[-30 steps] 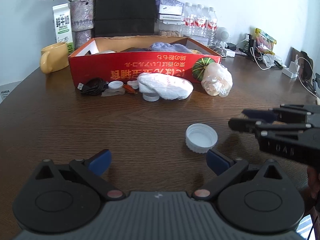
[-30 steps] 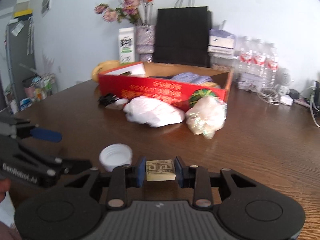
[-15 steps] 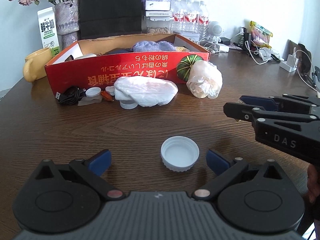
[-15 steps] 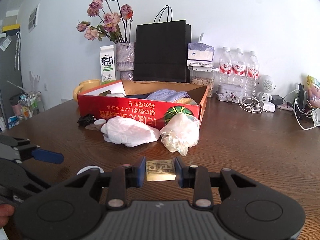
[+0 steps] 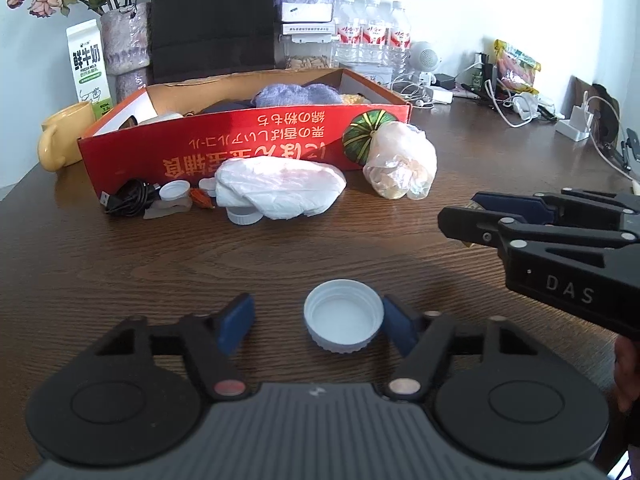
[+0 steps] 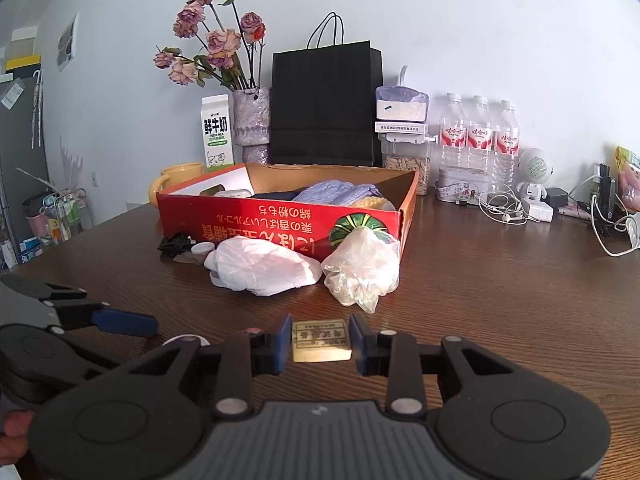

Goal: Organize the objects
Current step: 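Grasp the white bottle cap with the left tool while the right tool holds the sponge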

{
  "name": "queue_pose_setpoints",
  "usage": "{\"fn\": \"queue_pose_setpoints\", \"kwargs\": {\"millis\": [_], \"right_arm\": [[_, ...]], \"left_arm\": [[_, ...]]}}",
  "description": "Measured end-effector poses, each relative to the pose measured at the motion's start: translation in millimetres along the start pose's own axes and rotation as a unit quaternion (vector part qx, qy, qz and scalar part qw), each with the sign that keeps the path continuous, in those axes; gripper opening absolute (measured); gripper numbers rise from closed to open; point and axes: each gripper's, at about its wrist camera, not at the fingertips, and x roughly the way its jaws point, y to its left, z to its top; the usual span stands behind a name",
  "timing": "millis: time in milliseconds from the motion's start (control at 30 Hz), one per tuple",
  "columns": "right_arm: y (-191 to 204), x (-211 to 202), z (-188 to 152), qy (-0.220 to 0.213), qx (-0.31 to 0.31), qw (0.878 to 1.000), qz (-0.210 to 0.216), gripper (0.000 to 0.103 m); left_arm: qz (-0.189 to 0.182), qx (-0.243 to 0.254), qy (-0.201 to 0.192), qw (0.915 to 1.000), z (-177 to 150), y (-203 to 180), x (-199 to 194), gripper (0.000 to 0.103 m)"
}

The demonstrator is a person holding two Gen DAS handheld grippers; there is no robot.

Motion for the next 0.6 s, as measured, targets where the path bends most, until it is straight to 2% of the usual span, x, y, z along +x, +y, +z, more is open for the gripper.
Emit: {"fn": "queue_pose_setpoints", "kwargs": {"millis": [33,67,100,300,600], "right_arm": [[-0.3,-0.2,0.0,0.0,0.001,1.0,0.0,0.03],[-0.5,-0.1,0.1,0.0,0.002,1.0,-0.001,0.03],[-0.8,-0.2,0.0,0.0,0.002,1.0,-0.001,0.03],[-0.3,0.0,0.2,0.0,0.003,1.0,-0.006,0.03],[13.1,4.8,7.0,0.001,-0.021,1.0,-0.004,0.03]], "left_arm": [[0.0,-0.001,-0.002,1.0,-0.1,0.6,-1.0,0.052],[0.001,-0.002,-0.004,1.0,0.2,1.5,-1.8,0.045],[0.0,-0.003,-0.005,1.0,0.7,2.5,-2.5,0.041],[-0.006,-0.012,-0.01,0.9999,1.8,10.5,-6.9,0.041],[-0.003,-0.023,-0.043,0.9988,15.4,30.7,-22.5,0.041]]}}
